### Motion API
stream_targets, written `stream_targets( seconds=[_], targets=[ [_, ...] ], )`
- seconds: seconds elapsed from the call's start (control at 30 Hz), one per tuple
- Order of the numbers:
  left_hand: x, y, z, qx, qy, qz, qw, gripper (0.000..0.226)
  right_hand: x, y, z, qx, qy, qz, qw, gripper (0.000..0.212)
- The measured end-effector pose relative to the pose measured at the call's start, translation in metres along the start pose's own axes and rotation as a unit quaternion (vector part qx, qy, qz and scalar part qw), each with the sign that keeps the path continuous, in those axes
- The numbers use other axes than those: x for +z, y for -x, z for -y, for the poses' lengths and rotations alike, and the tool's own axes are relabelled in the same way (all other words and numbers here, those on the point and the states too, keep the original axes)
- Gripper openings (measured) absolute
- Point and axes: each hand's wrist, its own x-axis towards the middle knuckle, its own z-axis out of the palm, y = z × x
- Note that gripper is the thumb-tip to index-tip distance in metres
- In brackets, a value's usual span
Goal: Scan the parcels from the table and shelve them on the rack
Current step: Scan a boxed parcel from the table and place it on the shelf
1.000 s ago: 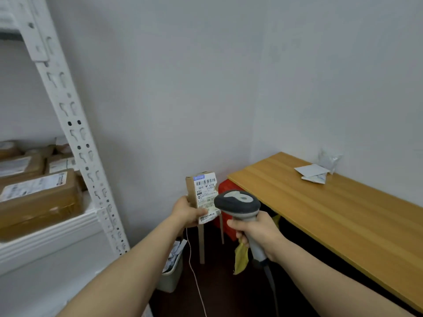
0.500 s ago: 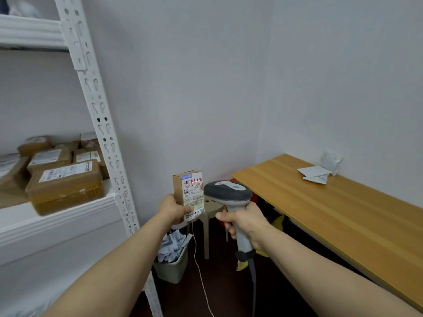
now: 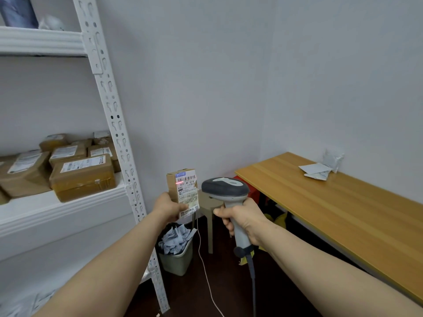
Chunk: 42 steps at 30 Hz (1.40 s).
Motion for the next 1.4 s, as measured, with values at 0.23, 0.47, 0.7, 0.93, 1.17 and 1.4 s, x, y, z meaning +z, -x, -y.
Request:
stream_targets(
  seconds=[0.23, 0.47, 0.7, 0.93, 1.17, 1.4],
  targets=[
    [-0.005, 0.015, 0.004, -0.002, 0.009, -0.009, 1.000, 0.043, 0.002, 0.013, 0.002, 0.005, 0.010, 0.010, 1.000, 0.024],
    [-0.011, 0.018, 0.005, 0.003, 0.006, -0.020, 1.000, 0.042, 0.005, 0.017, 0.006, 0.008, 0.006, 0.017, 1.000, 0.022],
    [-0.016, 0.015, 0.010, 0.001, 0.003, -0.025, 1.000, 0.040, 0.006, 0.014, 0.006, 0.006, 0.003, 0.026, 1.000, 0.020],
    [-0.017, 0.009, 0.016, -0.001, -0.004, -0.026, 1.000, 0.029, 0.009, 0.010, 0.003, 0.003, 0.010, 0.039, 0.999, 0.020],
    [-0.020, 0.011, 0.023, -0.023, 0.032, -0.028, 0.999, 0.032, 0.017, 0.001, -0.006, -0.003, -0.016, 0.080, 0.997, 0.017],
    [-0.061, 0.030, 0.064, -0.064, 0.153, -0.092, 0.982, 0.027, 0.062, -0.013, -0.028, 0.014, -0.040, 0.119, 0.992, 0.020]
  ],
)
